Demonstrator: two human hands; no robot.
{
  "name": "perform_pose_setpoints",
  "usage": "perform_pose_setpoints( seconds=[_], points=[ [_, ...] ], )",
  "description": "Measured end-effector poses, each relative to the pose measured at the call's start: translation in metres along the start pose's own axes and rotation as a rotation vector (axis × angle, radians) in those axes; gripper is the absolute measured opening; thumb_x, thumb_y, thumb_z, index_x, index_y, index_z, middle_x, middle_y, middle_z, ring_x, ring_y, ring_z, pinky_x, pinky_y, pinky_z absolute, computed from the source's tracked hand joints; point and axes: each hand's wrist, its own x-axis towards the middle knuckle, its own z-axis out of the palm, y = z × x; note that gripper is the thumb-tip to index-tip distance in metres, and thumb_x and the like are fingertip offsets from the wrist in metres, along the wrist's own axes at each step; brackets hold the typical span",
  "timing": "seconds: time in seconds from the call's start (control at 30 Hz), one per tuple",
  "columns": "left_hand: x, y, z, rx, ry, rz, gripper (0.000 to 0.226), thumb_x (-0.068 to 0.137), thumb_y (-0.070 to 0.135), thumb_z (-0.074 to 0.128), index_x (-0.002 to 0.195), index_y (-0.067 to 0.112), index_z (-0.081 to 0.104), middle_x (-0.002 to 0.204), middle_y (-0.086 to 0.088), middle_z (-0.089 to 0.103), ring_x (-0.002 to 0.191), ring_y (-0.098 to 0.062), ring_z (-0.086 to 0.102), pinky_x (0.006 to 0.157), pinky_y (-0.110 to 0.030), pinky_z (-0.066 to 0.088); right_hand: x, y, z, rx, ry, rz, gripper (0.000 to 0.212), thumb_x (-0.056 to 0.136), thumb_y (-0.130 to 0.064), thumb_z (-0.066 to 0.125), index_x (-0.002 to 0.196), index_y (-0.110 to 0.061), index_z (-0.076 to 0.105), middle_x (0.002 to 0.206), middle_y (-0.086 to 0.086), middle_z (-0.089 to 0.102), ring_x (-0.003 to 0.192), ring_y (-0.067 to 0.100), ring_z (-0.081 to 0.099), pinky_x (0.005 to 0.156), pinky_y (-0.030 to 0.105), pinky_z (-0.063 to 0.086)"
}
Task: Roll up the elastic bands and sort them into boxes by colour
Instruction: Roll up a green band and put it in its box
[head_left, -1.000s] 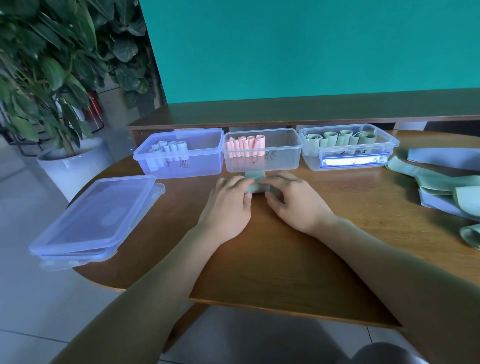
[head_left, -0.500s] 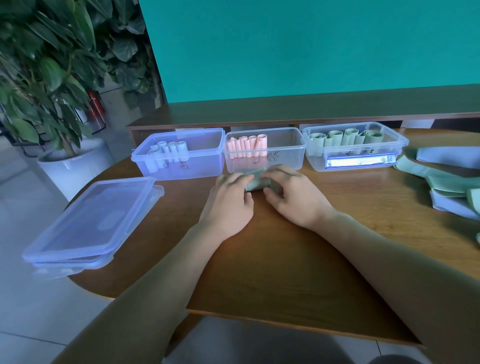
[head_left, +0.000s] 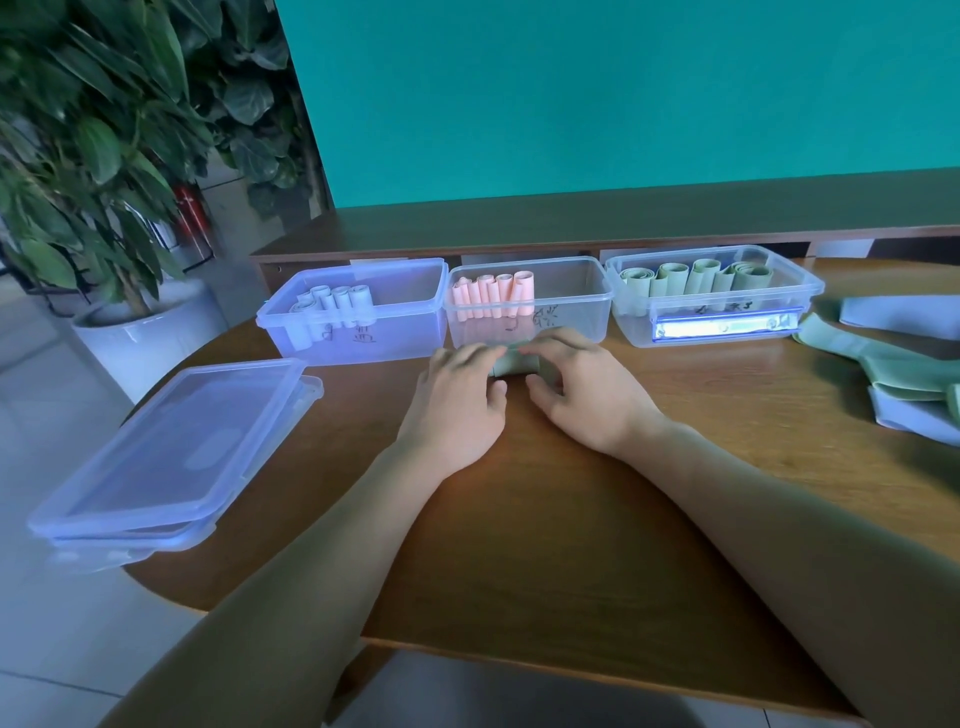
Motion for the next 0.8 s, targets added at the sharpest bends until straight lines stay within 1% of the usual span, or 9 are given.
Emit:
perform_pose_setpoints(
  seconds=[0.1, 0.23, 0.3, 0.4, 0.5, 0.63, 0.7, 0.8],
  points=[
    [0.005, -0.002, 0.001, -0.009, -0.014, -0.019, 0.046, 0.102, 0.031, 0.049, 0.148, 0.028, 0.043, 0.148, 0.005, 0.048, 0.135, -0.024, 0.039, 0.112, -0.044, 0.037, 0.002, 0.001, 0.001, -0.015, -0.021, 0.015, 0.04, 0.096, -0.026, 0.057, 0.136, -0.022, 0.057, 0.135, -0.007, 0.053, 0.092, 0.014, 0.059, 0.085, 0.042, 0.055],
    [0.015, -0.005, 0.003, -0.05, -0.002, -0.062, 0.045, 0.1, 0.033, 0.055, 0.144, 0.031, 0.048, 0.142, 0.002, 0.054, 0.131, -0.024, 0.043, 0.109, -0.044, 0.04, 0.008, 0.003, 0.001, -0.034, -0.038, 0.027, 0.043, 0.098, -0.025, 0.057, 0.141, -0.026, 0.053, 0.14, -0.008, 0.051, 0.101, 0.017, 0.06, 0.086, 0.04, 0.054],
    [0.021, -0.006, 0.005, -0.094, 0.005, -0.082, 0.043, 0.098, 0.034, 0.059, 0.14, 0.032, 0.052, 0.138, 0.002, 0.057, 0.127, -0.023, 0.047, 0.107, -0.043, 0.042, 0.011, 0.004, 0.001, -0.031, -0.039, 0.039, 0.043, 0.098, -0.023, 0.057, 0.141, -0.026, 0.053, 0.141, -0.007, 0.051, 0.104, 0.018, 0.06, 0.087, 0.04, 0.053],
    [0.028, -0.009, 0.007, -0.198, 0.019, -0.117, 0.037, 0.094, 0.033, 0.066, 0.131, 0.034, 0.059, 0.128, 0.004, 0.063, 0.116, -0.02, 0.056, 0.101, -0.044, 0.049, 0.017, 0.007, 0.002, -0.027, -0.033, 0.046, 0.041, 0.098, -0.022, 0.058, 0.139, -0.025, 0.055, 0.14, -0.006, 0.052, 0.102, 0.019, 0.06, 0.089, 0.041, 0.053],
    [0.033, -0.01, 0.007, -0.255, 0.015, -0.136, 0.033, 0.093, 0.027, 0.068, 0.125, 0.032, 0.062, 0.123, 0.004, 0.065, 0.11, -0.018, 0.06, 0.098, -0.042, 0.051, 0.021, 0.009, 0.004, -0.024, -0.014, 0.05, 0.037, 0.098, -0.024, 0.062, 0.135, -0.023, 0.058, 0.136, -0.004, 0.055, 0.101, 0.019, 0.061, 0.088, 0.041, 0.053],
    [0.029, -0.011, 0.005, -0.256, -0.021, -0.13, 0.033, 0.096, 0.028, 0.064, 0.129, 0.031, 0.06, 0.127, 0.004, 0.063, 0.111, -0.015, 0.059, 0.099, -0.036, 0.05, 0.02, 0.008, 0.004, 0.012, 0.005, 0.041, 0.034, 0.093, -0.025, 0.07, 0.126, -0.02, 0.062, 0.126, -0.002, 0.058, 0.099, 0.018, 0.059, 0.088, 0.04, 0.053],
    [0.025, -0.01, 0.004, -0.257, -0.043, -0.117, 0.032, 0.098, 0.029, 0.061, 0.13, 0.031, 0.059, 0.128, 0.005, 0.062, 0.112, -0.014, 0.058, 0.099, -0.032, 0.048, 0.016, 0.009, 0.002, 0.034, 0.009, 0.023, 0.032, 0.092, -0.025, 0.072, 0.122, -0.02, 0.064, 0.119, -0.003, 0.058, 0.096, 0.013, 0.056, 0.088, 0.037, 0.053],
    [0.015, -0.009, 0.001, -0.225, -0.071, -0.076, 0.031, 0.101, 0.031, 0.056, 0.131, 0.031, 0.057, 0.129, 0.005, 0.061, 0.114, -0.014, 0.056, 0.099, -0.031, 0.047, 0.008, 0.012, -0.004, 0.117, -0.029, -0.014, 0.027, 0.092, -0.029, 0.073, 0.118, -0.024, 0.065, 0.112, -0.006, 0.058, 0.095, 0.008, 0.055, 0.09, 0.03, 0.049]
  ],
)
